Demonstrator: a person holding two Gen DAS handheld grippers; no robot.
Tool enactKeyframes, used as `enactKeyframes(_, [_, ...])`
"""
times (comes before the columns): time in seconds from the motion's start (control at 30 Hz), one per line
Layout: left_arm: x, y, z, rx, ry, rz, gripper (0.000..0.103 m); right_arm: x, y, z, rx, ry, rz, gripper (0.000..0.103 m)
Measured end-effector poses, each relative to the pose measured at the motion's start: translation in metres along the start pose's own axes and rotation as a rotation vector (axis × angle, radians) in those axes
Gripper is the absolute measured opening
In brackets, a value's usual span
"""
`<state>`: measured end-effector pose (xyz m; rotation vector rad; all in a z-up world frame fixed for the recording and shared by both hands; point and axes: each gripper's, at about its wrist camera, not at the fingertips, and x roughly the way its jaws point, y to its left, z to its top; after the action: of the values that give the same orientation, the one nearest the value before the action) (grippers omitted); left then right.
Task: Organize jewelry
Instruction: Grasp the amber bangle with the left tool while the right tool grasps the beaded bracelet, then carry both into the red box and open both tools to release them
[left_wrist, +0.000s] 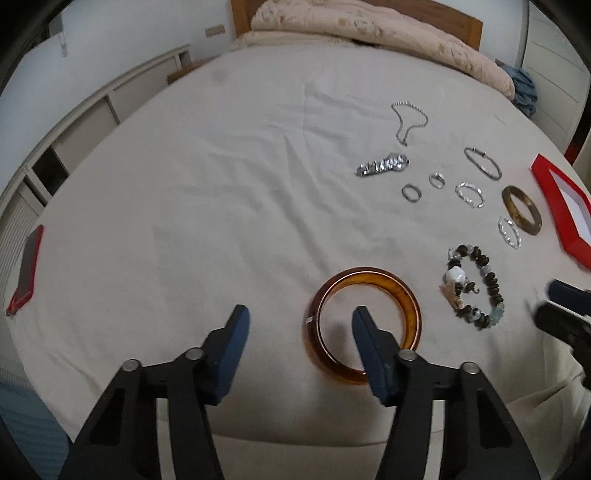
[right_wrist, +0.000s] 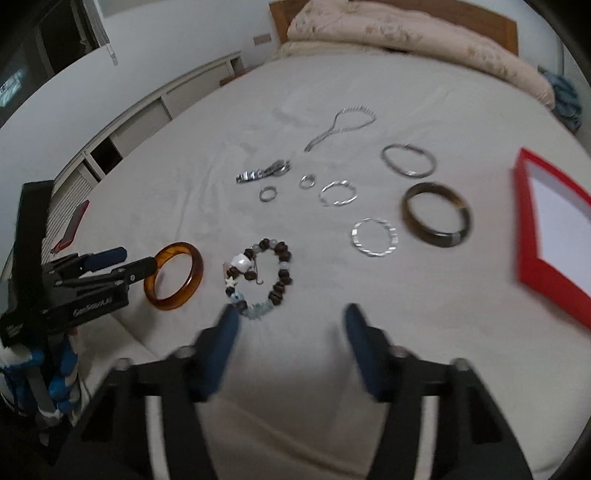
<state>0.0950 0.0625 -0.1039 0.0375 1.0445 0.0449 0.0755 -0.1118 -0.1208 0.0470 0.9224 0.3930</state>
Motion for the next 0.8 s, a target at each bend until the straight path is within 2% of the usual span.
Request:
enactKeyframes(0.13, [0.010, 0.002, 0.001, 0.003, 0.033, -0.015, 0.046, 0.026, 0.004, 0.011, 0.003, 0.032, 0.022, 0.043])
enactKeyframes(0.2, [0.018, 0.002, 0.001, 0.007, 0.061, -0.026, 0.040, 0.040, 0.007, 0.016, -0.010, 0.056, 0.023, 0.038])
enactKeyframes(0.3, [0.026, 0.001, 0.002, 0.015, 0.087, -0.020, 0.040, 0.055, 0.009, 0.018, -0.025, 0.090, 0.010, 0.030])
enactKeyframes(0.47, [0.037, -0.002, 0.006, 0.030, 0.103, -0.021, 0.040, 0.074, 0.013, 0.022, -0.069, 0.120, -0.014, 0.026])
enactKeyframes(0.57, [0.040, -0.001, 0.008, 0.024, 0.097, -0.027, 0.039, 0.079, 0.013, 0.023, -0.097, 0.116, -0.022, 0.017])
enactKeyframes(0.6, [0.039, 0.000, 0.008, 0.024, 0.087, -0.028, 0.036, 0.079, 0.011, 0.023, -0.099, 0.113, -0.021, 0.012])
enactKeyframes(0.67, [0.036, -0.004, 0.008, 0.036, 0.071, -0.035, 0.015, 0.078, 0.006, 0.026, -0.086, 0.112, -0.005, 0.010])
enactKeyframes(0.8, [0.026, -0.009, 0.006, 0.056, 0.043, -0.014, 0.011, 0.059, 0.006, 0.025, -0.097, 0.081, 0.019, 0.010])
